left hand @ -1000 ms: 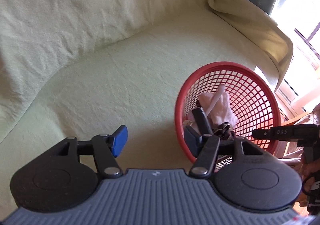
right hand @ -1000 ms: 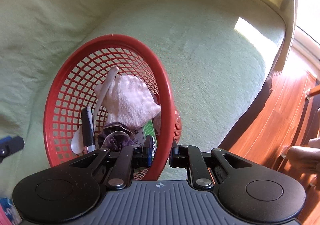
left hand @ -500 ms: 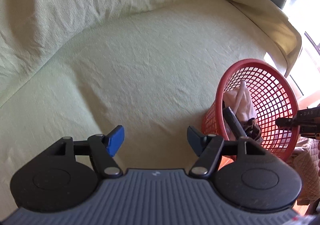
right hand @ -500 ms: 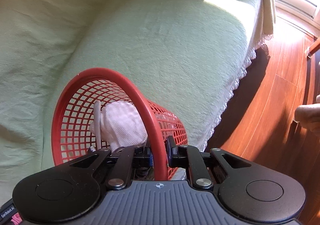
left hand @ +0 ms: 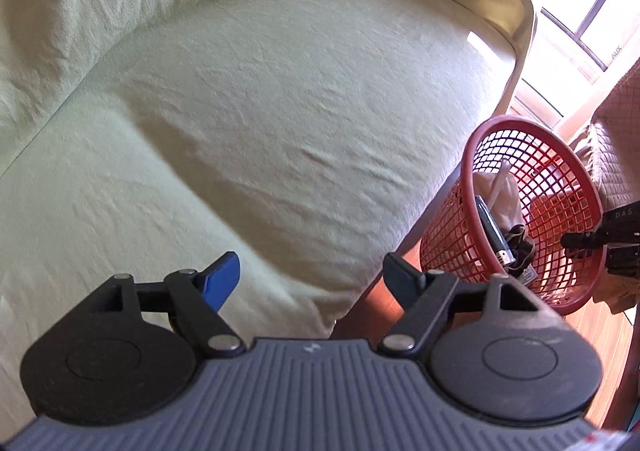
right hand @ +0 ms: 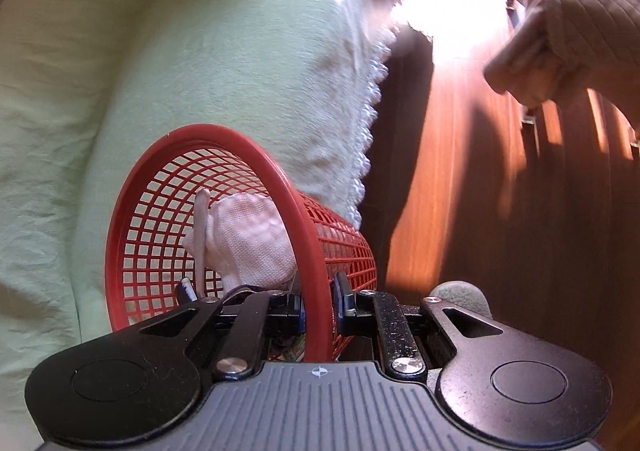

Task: Organize objects
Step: 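Lower the red basket with the right tool onto the wooden floor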

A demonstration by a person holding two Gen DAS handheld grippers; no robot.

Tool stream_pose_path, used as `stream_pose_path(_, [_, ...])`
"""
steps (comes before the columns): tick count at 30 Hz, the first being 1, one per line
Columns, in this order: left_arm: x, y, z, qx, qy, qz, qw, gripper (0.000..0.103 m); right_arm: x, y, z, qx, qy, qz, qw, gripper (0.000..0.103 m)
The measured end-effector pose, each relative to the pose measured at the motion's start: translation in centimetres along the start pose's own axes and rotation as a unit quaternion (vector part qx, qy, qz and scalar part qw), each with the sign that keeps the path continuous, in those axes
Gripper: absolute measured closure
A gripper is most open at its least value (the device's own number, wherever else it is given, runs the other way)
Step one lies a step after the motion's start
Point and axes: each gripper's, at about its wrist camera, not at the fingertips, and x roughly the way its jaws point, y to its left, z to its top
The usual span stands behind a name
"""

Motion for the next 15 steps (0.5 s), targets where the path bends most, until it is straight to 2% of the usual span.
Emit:
stream_pose_path(8, [0.8,-0.9,-7.5,-0.014,0.019,0.011,0.9997,0.016,0.2,-8.8,-5.3,0.034,0.017,-0.037,0.999,0.093])
stream_pose_path(15, [4.3,-3.8,-14.1,-0.023,0.007,0.032,0.9992,0.013,5.2,-15.6,-7.4,0.036,0.024,-0.017,0.999,0.093])
